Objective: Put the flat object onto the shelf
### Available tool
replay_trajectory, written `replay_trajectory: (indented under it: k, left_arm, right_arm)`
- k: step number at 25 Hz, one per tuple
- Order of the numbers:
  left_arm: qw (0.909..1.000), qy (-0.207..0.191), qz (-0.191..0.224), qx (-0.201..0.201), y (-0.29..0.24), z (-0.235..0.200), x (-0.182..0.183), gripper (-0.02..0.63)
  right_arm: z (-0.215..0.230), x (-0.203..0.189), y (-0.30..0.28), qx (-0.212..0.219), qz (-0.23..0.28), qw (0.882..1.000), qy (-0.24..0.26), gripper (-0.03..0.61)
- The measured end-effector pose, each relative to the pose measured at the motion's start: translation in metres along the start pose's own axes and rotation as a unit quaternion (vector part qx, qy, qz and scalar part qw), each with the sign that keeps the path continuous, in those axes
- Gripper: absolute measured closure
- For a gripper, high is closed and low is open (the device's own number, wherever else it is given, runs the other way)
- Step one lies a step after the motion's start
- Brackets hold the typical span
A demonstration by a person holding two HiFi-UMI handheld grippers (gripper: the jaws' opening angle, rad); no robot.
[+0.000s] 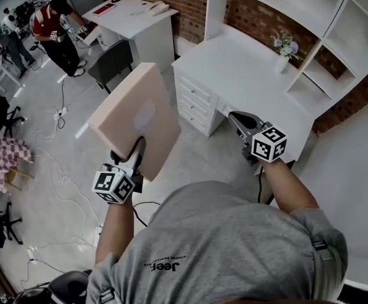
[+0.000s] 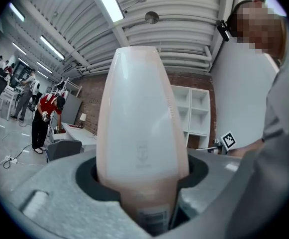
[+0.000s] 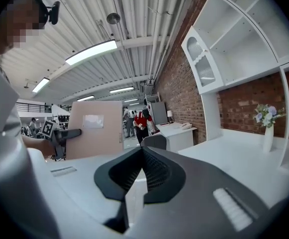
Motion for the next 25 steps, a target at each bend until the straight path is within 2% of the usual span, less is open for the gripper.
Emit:
replay_trajectory:
  k: [6,11,15,19,25]
  left_arm:
    - [1.0,0.005,-0.007,-0.005,-0.035,-0.052,0.006,0.322]
    - [0.9998,0.009,-0.015,0.003,-0.066,-0.066,-0.001,0.322]
    - [0.9996,0.002,-0.018,0.022,-0.105,-0.06,-0.019,0.322]
    - [0.9986,-0.01,-0.011,0.051,-0.154,-0.043,-0.043,0.322]
    - [0.9953,-0.007,-0.003,0.097,-0.229,-0.017,-0.064,0.322]
  right_arm:
    - [0.014,0.001,-0.05,-0.012,-0.007,1.0,-0.002,0.569]
    - [0.047,0.005,-0.073,-0.011,-0.013,1.0,-0.006,0.569]
    - [0.099,0.002,-0.09,0.007,-0.015,1.0,-0.015,0.569]
    - [0.165,0.005,-0.108,0.044,-0.016,0.999,-0.008,0.569]
    - [0.252,0.029,-0.141,0.092,-0.029,0.995,-0.001,0.569]
Point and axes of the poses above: the fingertips, and each gripper's own axes: y backward along the fingers, z to its right, x out of its top, the point moved 10 cm from there along y, backward along the fingers, and after that the axes turned 13 degrees about z, right-handed, at the moved point
